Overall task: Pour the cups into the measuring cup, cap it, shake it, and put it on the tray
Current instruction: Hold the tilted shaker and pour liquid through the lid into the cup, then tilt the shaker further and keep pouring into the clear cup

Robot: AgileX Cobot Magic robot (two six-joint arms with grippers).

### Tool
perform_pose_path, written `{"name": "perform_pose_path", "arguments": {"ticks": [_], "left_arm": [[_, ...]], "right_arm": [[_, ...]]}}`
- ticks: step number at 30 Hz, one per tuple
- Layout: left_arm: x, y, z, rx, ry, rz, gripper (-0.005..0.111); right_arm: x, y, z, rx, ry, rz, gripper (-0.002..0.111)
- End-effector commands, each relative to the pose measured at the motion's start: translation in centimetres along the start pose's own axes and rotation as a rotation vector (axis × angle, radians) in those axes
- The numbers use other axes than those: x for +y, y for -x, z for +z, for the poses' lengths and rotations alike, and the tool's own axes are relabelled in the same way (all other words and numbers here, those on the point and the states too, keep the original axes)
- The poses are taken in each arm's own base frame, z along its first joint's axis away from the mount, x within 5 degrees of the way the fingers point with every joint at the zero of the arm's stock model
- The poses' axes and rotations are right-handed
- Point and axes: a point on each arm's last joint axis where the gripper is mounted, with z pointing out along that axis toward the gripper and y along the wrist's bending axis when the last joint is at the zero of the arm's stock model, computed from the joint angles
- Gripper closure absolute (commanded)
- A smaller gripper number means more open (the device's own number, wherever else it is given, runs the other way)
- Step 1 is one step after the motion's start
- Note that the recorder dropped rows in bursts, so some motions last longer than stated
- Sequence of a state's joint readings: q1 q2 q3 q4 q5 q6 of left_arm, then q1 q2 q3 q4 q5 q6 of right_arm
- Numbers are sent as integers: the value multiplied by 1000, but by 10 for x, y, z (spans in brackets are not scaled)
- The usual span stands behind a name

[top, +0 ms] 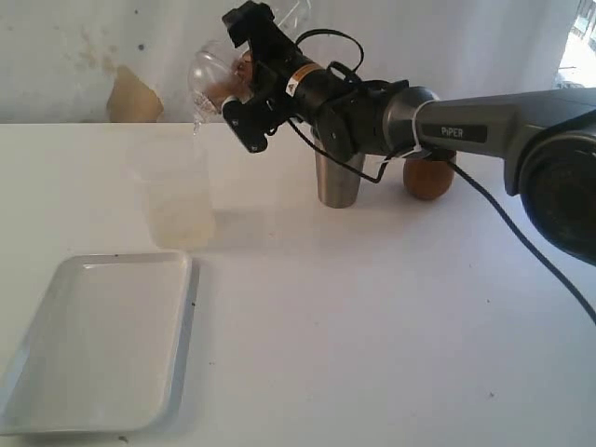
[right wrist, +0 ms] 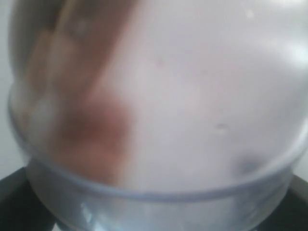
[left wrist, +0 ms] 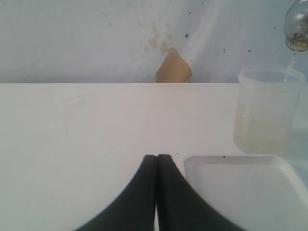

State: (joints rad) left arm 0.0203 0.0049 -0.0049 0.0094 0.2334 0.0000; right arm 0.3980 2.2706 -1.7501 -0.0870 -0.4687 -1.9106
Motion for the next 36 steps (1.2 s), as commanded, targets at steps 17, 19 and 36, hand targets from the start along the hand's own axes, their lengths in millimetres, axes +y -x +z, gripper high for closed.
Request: {"name": "perform_pose_path", "arguments": {"ticks": [17,19,36], "left_arm": [[0,-1,0,0,-5,0,107],[0,-1,0,0,-5,0,107],[0,-1,0,0,-5,0,107]], "right_arm": [[-1,10,-8,-2,-54,236,108],[-2,11,-8,16,-52,202,108],[-12,23,-11,129,-131,-29,108]]}}
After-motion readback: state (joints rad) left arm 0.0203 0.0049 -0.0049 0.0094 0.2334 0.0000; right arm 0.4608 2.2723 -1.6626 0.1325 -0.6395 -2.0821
